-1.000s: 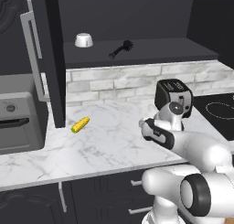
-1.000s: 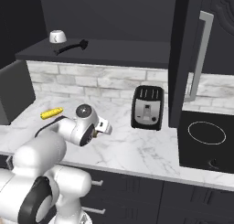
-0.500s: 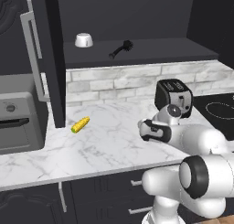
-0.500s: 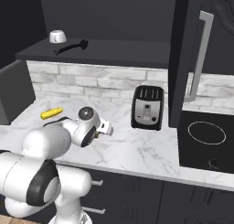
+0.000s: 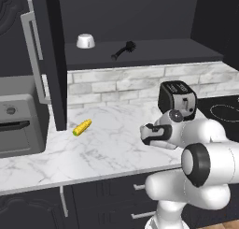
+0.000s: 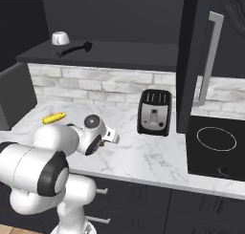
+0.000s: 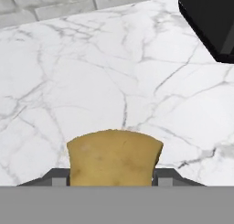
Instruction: Pick the dish brush and sponge from the cabinet and place them on the counter.
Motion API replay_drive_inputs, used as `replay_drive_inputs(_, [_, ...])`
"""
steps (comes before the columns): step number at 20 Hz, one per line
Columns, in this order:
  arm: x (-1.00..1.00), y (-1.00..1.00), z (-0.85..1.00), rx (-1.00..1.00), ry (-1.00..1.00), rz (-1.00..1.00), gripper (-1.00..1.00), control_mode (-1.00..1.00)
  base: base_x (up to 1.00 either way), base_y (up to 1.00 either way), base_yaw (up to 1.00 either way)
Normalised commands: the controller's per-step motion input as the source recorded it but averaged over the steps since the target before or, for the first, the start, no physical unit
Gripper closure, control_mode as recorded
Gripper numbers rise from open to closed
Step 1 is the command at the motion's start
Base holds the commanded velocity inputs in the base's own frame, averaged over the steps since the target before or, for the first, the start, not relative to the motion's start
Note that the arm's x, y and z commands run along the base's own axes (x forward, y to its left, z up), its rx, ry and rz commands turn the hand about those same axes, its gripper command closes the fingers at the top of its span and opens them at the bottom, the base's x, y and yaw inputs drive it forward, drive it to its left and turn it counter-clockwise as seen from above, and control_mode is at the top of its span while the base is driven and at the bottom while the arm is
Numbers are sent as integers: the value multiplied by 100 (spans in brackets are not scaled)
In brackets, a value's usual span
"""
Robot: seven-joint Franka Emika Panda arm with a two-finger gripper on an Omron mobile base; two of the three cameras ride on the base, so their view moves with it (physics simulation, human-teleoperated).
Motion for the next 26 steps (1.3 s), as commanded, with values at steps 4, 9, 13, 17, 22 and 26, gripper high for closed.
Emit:
replay_drive_inputs(4, [1, 0, -24, 0, -2, 0, 100, -100, 0, 0, 0])
replay_drive_inputs(9, [1, 1, -29, 0, -2, 0, 100, -100, 0, 0, 0])
replay_drive_inputs(13, [0, 2, -26, -1, -3, 0, 100, -100, 0, 0, 0])
replay_drive_inputs(17, [0, 1, -26, -1, -4, 0, 100, -100, 0, 0, 0])
replay_drive_inputs(22, [0, 2, -29, -1, -5, 0, 100, -100, 0, 0, 0])
replay_drive_inputs(26, [1, 3, -36, -2, -4, 0, 100, -100, 0, 0, 0])
